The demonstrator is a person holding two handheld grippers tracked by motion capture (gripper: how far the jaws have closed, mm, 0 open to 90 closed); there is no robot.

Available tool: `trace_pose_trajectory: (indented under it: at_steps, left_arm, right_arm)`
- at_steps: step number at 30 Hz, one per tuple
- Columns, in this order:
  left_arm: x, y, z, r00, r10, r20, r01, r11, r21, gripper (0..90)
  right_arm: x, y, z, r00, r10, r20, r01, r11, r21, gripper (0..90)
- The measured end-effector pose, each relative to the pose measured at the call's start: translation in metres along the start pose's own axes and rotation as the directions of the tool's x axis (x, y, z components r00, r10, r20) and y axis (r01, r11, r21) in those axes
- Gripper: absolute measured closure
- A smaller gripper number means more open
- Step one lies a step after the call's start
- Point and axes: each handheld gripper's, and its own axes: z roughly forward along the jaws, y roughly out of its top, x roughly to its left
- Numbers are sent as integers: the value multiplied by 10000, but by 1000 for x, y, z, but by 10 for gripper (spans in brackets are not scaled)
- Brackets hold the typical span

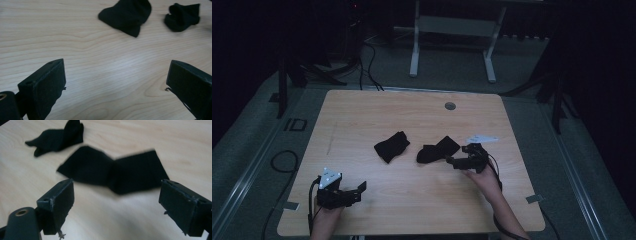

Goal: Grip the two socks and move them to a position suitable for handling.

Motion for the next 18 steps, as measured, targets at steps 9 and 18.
trace_pose_trajectory:
  at_steps: [9, 18]
  left_arm:
    - [2, -1, 2, 9998, -118, 141, 116, 9998, 183, 28]
    - [1, -1, 2, 9997, -99, 222, 95, 9998, 180, 28]
  right_arm:
    - [5, 29, 53, 9998, 151, 92, -155, 9985, 526, 132]
    - [31, 12, 86, 9837, -1287, 1253, 1115, 9845, 1357, 214]
